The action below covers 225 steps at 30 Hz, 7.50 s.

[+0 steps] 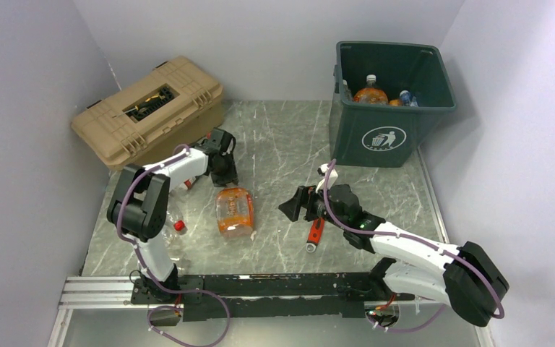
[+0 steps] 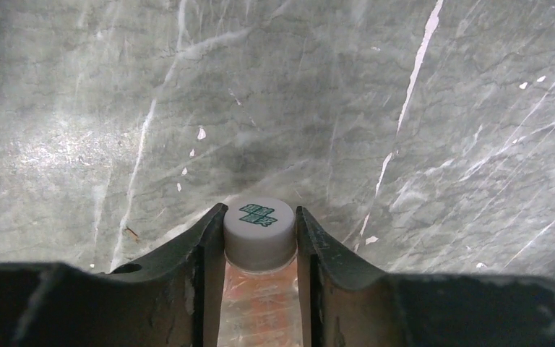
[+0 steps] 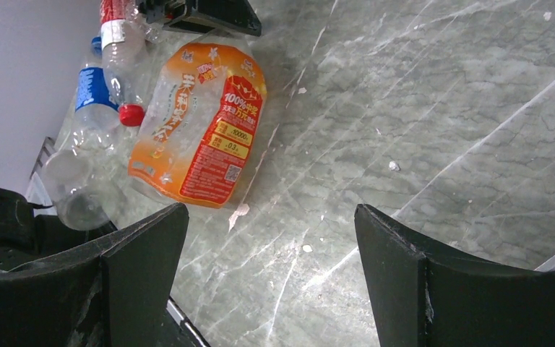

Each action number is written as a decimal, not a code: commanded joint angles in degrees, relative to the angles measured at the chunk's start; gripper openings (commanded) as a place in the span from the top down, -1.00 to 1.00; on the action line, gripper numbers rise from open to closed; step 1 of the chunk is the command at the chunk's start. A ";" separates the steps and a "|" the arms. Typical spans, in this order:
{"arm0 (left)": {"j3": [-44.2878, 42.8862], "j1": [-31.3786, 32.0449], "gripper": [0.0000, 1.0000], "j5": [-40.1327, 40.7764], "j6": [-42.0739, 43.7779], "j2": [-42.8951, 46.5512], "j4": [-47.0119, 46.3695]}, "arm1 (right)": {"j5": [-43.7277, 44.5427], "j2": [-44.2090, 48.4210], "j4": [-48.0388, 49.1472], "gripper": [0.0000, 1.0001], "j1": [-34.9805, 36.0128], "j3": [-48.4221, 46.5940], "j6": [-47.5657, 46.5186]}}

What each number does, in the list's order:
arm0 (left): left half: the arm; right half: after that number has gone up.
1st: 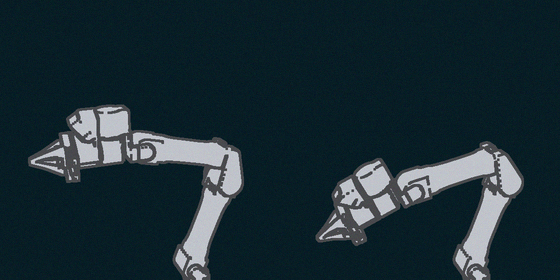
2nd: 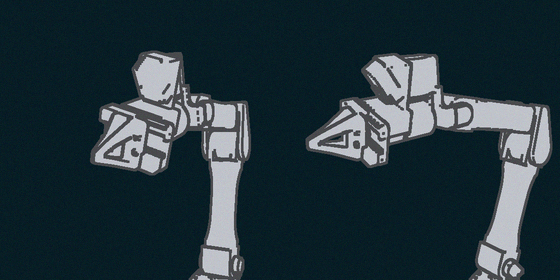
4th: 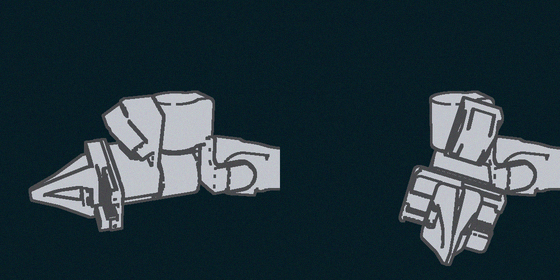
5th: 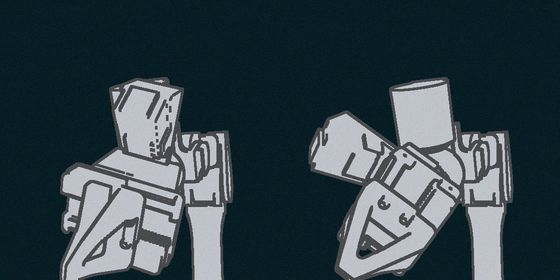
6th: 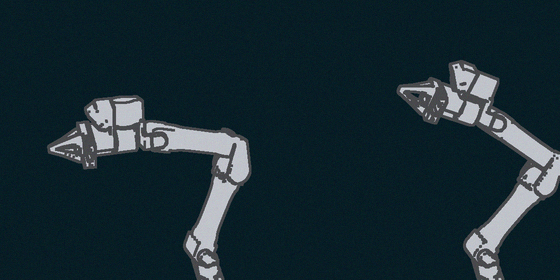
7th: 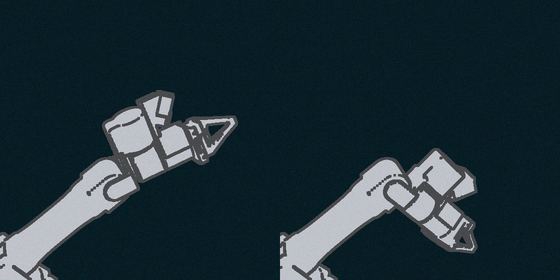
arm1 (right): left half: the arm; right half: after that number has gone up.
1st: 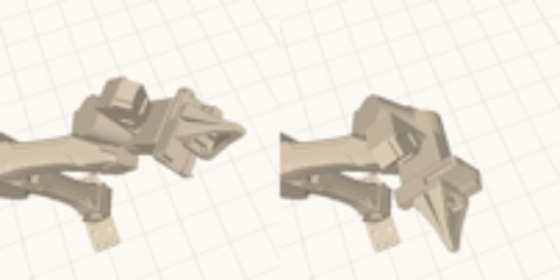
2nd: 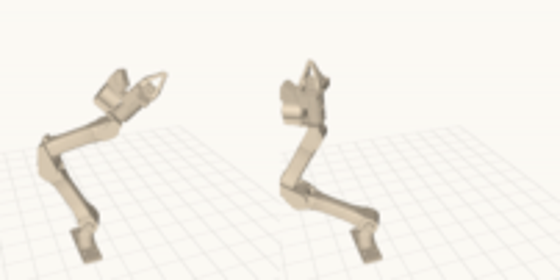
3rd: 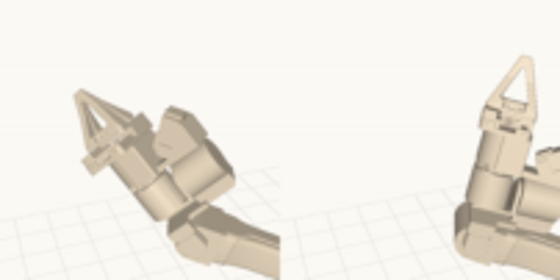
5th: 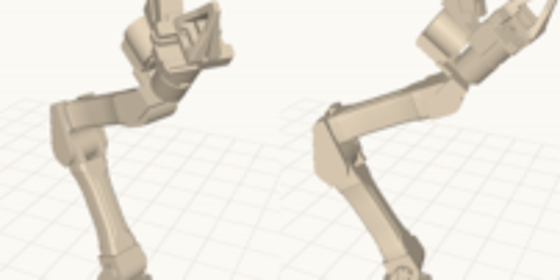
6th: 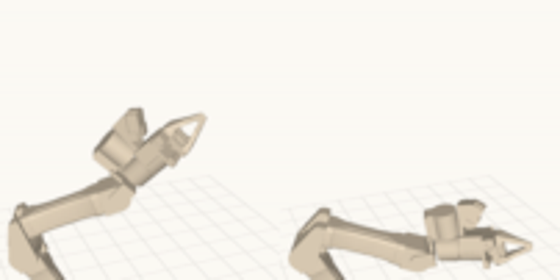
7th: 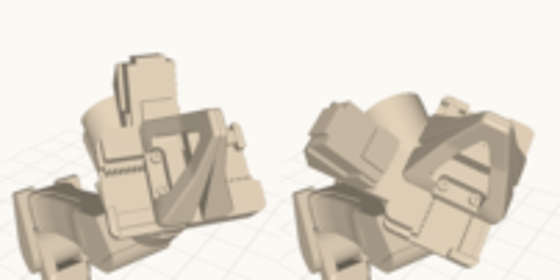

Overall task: Put the plastic bottles in the bin
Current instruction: Pick up the plastic bottle at the center of the board, then place the plastic bottle in the trash bin, then pick up the plastic bottle at the center of the board.

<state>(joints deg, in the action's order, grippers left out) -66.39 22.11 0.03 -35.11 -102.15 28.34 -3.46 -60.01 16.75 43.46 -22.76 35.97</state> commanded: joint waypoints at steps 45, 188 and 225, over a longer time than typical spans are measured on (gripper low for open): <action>14.12 2.85 1.00 -21.55 4.08 54.24 -31.93 | 20.98 0.67 1.55 -0.99 24.27 -23.26 -19.42; -11.61 -1.60 -0.99 20.43 36.99 5.08 15.43 | 11.92 21.40 -4.20 -0.77 1.01 0.17 -4.86; -16.89 -5.08 -0.12 12.16 35.82 -7.05 16.46 | 9.62 26.08 -6.95 -0.76 1.09 0.36 -4.95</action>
<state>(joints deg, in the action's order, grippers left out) -83.83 14.09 12.93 1.91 -115.20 43.90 5.85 -34.02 9.96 44.29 -18.61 32.14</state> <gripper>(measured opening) 0.656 0.882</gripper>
